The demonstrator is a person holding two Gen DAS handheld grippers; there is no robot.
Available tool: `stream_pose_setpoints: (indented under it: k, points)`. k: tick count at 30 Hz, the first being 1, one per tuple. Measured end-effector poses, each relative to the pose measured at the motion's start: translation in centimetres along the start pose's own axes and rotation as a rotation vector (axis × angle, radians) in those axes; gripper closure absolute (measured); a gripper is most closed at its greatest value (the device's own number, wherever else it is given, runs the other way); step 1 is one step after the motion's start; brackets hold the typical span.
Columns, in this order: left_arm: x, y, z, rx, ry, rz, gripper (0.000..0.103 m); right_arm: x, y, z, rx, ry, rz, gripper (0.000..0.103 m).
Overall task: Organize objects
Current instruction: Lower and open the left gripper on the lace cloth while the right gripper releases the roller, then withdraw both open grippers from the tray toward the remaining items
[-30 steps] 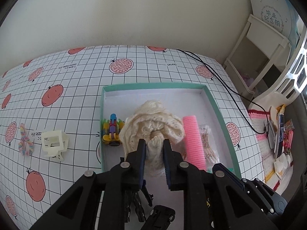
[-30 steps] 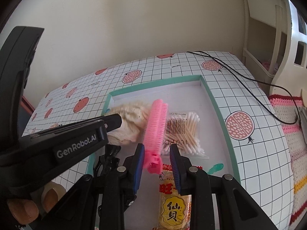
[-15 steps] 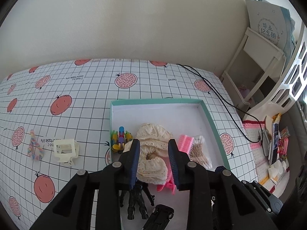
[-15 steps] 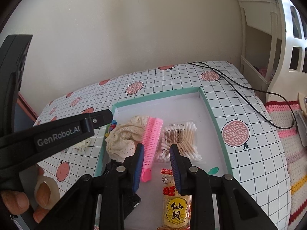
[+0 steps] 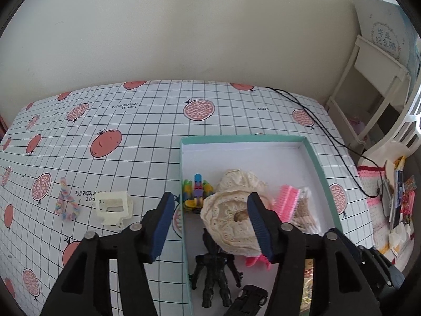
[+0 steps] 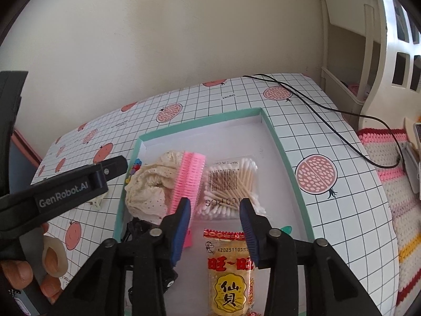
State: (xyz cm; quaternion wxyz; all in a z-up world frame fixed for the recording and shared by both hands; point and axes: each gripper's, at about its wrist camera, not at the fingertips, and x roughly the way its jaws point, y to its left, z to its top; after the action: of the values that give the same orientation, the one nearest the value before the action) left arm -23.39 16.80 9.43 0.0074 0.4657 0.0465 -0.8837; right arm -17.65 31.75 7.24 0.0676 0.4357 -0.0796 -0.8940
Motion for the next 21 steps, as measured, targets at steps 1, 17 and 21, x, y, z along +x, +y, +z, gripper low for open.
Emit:
stream_pose_setpoints:
  k: [1, 17, 21]
  points:
    - [0.3, 0.1, 0.0, 0.003, 0.007, 0.016, 0.038, 0.1, -0.1, 0.0, 0.003, 0.000, -0.008, 0.052]
    - [2.1, 1.8, -0.7, -0.019, 0.037, 0.103, 0.008, 0.7, -0.8, 0.0, 0.026, 0.003, -0.039, 0.018]
    - [2.2, 1.9, -0.7, -0.020, 0.036, 0.106, 0.004, 0.7, -0.7, 0.0, 0.027, 0.003, -0.037, 0.011]
